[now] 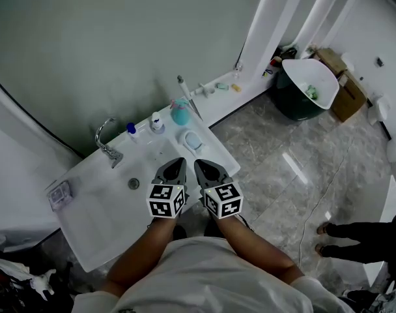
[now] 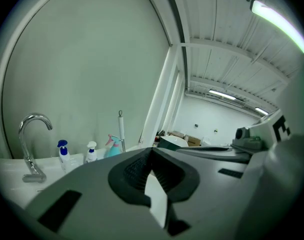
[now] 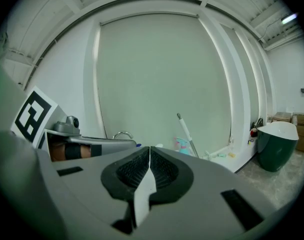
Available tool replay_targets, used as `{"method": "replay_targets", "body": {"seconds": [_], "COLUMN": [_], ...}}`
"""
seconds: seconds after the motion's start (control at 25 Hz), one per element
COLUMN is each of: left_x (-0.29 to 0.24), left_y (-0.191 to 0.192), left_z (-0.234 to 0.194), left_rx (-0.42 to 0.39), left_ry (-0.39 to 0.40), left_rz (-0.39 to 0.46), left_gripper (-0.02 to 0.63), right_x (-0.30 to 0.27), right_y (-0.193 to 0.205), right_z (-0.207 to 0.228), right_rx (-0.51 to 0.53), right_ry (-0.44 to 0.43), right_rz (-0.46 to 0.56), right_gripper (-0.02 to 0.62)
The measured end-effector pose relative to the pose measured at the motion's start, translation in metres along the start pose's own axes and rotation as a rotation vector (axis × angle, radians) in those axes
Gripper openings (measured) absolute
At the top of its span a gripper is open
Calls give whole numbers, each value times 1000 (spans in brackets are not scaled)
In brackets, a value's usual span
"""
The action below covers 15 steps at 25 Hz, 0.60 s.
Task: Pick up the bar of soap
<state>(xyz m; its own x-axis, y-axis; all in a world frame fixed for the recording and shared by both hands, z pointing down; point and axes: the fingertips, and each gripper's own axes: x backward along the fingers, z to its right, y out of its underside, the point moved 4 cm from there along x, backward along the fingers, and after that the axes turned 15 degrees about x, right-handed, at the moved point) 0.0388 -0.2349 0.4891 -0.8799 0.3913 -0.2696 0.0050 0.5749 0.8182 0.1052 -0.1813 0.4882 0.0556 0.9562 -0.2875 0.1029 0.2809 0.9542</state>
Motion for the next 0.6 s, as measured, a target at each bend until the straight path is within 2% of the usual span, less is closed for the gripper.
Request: {"method": "replay_targets", "body": {"seconds": [0.32, 0.6], "left_x": [-43, -86], "left_y": [-16, -21], "left_z": [-23, -47], "left_rx": [29, 114], "left_ry": [-115, -241], "left_rz": [43, 80], "left_gripper": [9, 9], "right_x": [-52, -100], "right_y": [4, 18], "right_z": [36, 76], "right_rx": [44, 89], "right_ry": [-126, -256], "right_rz": [-14, -58], "right_gripper": [9, 11]}}
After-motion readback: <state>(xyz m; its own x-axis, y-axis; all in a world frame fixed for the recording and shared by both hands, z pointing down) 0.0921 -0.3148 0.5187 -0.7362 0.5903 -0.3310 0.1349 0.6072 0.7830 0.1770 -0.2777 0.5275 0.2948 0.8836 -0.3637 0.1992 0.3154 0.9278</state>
